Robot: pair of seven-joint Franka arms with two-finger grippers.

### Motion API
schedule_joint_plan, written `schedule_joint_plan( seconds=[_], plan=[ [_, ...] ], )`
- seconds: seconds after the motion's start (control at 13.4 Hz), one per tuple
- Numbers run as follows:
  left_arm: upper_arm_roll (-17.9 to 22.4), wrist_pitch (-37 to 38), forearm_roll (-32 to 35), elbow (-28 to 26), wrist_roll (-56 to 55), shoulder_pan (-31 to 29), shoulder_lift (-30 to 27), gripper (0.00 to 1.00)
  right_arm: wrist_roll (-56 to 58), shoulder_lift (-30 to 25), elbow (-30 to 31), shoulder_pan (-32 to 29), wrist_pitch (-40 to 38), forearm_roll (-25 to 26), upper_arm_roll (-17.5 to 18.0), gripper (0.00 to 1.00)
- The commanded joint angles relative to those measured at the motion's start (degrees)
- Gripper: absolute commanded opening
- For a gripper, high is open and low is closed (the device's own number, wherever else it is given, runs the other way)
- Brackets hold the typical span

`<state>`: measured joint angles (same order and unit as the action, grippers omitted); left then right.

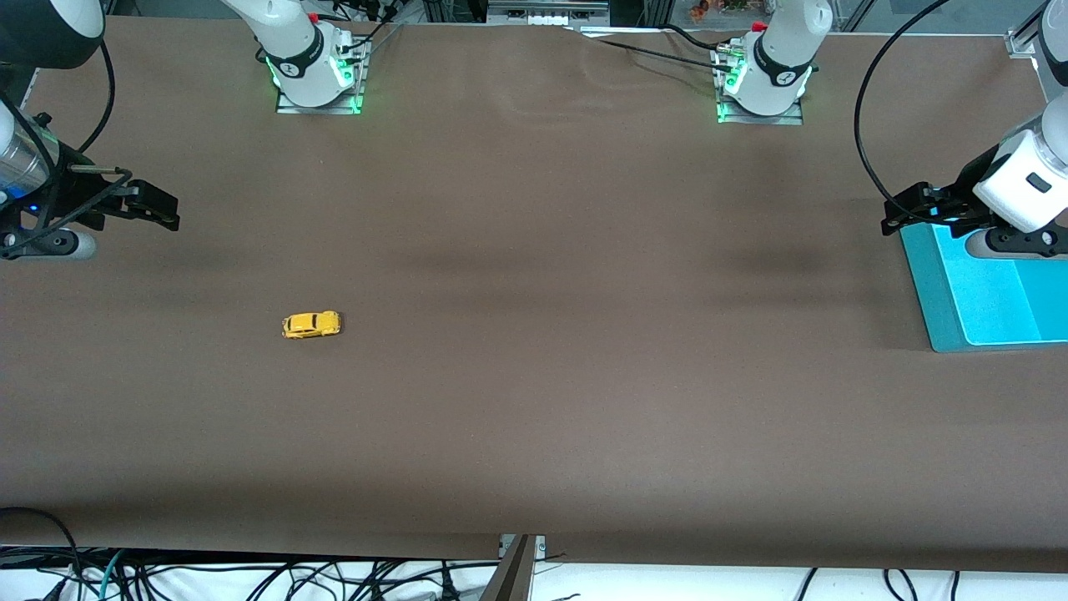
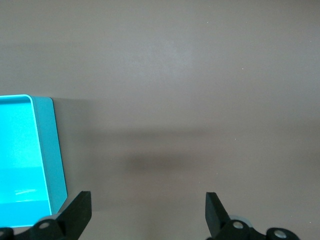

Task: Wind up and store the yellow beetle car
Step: 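Move the right gripper toward the yellow beetle car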

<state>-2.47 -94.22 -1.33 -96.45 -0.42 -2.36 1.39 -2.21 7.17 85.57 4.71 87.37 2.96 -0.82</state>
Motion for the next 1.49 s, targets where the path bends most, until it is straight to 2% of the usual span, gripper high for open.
schedule_joint_plan(
  seconds=[0.0, 1.41],
  plan=[
    [-0.17, 0.97, 1.42, 1.35, 0.24, 0.16, 0.46, 1.0, -1.04, -0.67, 0.48, -0.58, -0.71, -0.94, 0.38, 1.0],
    [-0.08, 0.97, 1.42, 1.35, 0.42, -0.02, 0.54, 1.0, -0.6, 0.21, 0.48, -0.05, -0.62, -1.56, 0.55, 1.0]
  ],
)
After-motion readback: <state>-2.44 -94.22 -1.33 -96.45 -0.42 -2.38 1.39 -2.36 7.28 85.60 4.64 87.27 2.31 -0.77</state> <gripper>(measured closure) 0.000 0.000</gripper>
